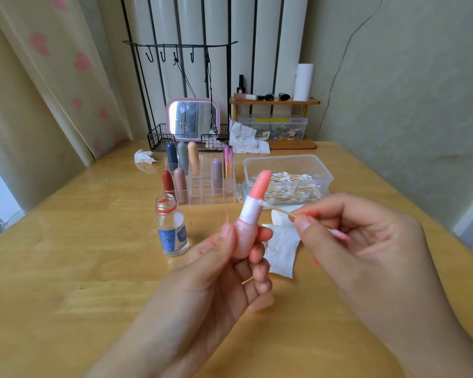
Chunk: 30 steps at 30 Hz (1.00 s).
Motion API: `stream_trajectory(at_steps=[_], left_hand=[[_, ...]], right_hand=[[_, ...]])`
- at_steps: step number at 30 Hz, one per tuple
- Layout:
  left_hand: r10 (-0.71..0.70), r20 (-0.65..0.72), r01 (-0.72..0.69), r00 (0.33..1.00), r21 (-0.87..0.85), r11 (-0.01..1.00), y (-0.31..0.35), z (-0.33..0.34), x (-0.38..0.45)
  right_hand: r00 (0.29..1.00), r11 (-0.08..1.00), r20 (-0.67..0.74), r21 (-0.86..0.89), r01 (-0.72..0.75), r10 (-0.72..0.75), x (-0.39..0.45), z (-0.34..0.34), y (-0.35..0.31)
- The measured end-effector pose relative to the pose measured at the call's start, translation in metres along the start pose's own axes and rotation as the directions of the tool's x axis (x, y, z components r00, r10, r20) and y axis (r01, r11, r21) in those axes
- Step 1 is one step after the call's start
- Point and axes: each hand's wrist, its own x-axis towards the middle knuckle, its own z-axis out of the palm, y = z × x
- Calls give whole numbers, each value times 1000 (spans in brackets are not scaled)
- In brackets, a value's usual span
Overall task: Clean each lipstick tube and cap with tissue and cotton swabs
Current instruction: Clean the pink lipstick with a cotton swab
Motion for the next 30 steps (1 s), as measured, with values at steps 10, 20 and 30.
stream_trajectory(at_steps=[10,20,30], left_hand=[[-35,25,36,999,-30,999,-3,-1,1],[-66,77,72,995,-80,994,-3,-3,0],[-139,232,199,963,-256,946,1,-1,1]], right_hand=[[1000,1000,0,-2,-23,23,1,-1,0],[999,1000,46,28,11,-12,2,1,0],[998,995,10,85,-59,59,5,-3,1]])
